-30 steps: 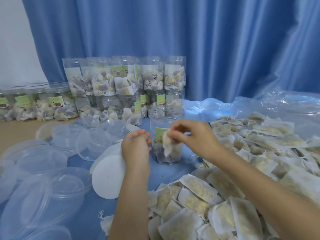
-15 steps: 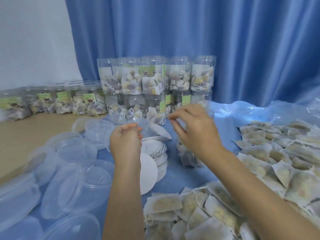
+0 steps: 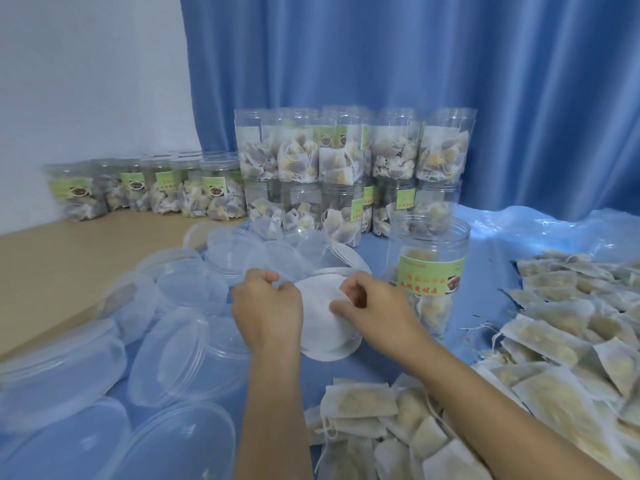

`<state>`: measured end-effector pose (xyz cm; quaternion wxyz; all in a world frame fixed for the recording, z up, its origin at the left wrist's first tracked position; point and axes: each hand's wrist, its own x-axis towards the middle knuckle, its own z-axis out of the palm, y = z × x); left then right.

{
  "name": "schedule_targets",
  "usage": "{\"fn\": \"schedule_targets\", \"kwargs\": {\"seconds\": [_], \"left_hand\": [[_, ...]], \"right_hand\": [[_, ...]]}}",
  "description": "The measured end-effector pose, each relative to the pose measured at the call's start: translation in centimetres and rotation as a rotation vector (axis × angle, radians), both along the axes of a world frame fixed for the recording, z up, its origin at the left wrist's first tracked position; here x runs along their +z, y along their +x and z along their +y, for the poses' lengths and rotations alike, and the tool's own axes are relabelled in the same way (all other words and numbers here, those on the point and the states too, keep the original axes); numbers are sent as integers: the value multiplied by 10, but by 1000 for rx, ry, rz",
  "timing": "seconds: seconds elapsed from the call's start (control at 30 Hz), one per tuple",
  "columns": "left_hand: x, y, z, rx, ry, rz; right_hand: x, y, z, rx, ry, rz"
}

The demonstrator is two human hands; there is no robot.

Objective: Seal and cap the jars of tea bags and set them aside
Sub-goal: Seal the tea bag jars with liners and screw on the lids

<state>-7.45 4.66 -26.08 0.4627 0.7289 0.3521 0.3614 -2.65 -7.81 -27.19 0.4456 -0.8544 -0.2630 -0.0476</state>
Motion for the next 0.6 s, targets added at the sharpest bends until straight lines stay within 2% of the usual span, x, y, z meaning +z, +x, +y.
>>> {"fn": "schedule_targets", "kwargs": {"seconds": [0.13, 0.23, 0.33, 0.4, 0.5, 0.6], "left_hand": [[-1, 1, -4, -38, -166, -87], [-1, 1, -5, 11, -262, -156], [0, 1, -2, 47, -392, -219], [-1, 1, 0, 39, -459, -252], [0, 1, 3, 20, -521, -270], [1, 3, 4, -10, -558, -276]], "right_hand": [[7, -3, -1, -33, 323, 11], [18, -8, -2, -24, 361, -218], [36, 5, 7, -112, 137, -556], [50, 22, 24, -158, -134, -673], [58, 45, 60, -119, -522, -702], [52, 60, 93, -18, -784, -586]]}}
